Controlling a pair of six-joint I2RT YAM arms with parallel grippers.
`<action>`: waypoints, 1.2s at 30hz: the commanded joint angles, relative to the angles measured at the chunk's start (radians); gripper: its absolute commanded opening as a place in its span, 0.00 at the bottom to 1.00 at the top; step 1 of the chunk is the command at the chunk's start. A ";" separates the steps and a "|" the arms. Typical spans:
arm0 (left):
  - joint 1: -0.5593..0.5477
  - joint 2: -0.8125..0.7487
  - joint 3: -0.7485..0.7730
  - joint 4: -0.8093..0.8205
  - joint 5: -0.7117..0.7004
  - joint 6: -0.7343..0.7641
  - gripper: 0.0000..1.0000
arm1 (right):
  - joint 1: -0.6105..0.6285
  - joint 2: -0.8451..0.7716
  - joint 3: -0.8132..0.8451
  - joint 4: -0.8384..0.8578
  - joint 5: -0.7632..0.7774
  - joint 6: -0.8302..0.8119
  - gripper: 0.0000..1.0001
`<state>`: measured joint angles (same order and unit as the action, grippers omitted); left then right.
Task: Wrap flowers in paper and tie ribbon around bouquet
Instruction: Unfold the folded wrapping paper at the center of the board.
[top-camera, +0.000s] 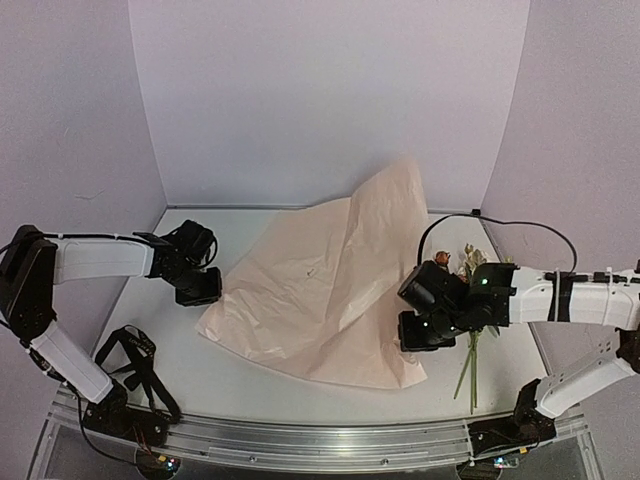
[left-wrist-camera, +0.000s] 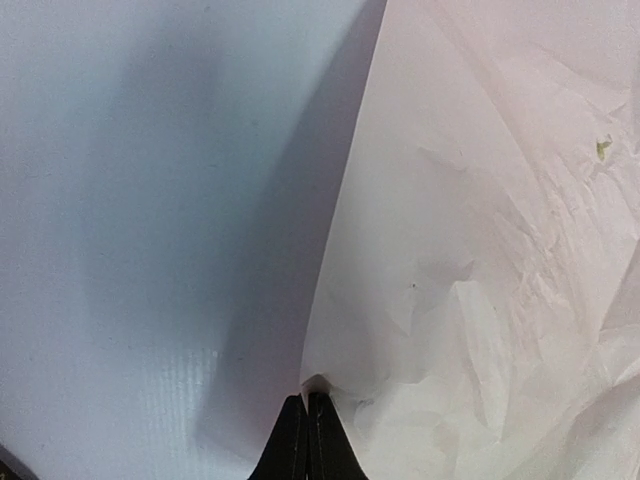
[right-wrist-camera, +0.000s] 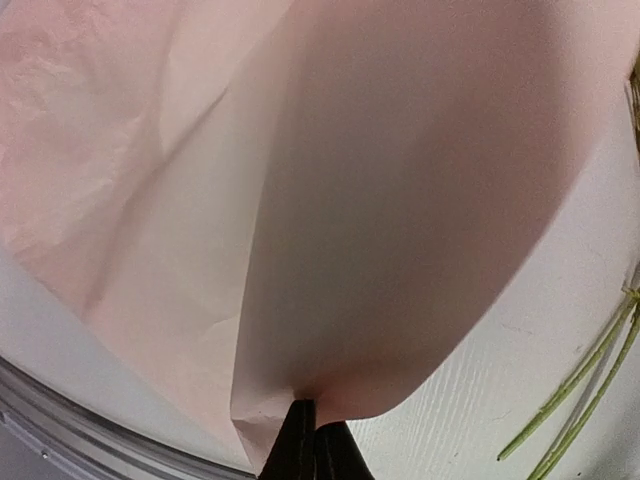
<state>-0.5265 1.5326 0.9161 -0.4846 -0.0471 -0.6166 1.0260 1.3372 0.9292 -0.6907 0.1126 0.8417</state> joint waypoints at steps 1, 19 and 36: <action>0.054 0.025 0.054 -0.055 -0.078 0.075 0.00 | 0.060 0.031 -0.044 0.044 0.183 0.159 0.00; 0.270 0.242 0.317 -0.099 -0.172 0.185 0.00 | 0.168 0.324 0.128 0.268 0.063 0.371 0.06; 0.294 0.425 0.604 -0.187 -0.284 0.281 0.19 | 0.128 0.228 0.204 0.128 -0.017 0.173 0.74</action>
<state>-0.2425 1.9375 1.4267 -0.6398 -0.2595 -0.3725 1.1985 1.6764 1.1363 -0.4670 0.0922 1.1167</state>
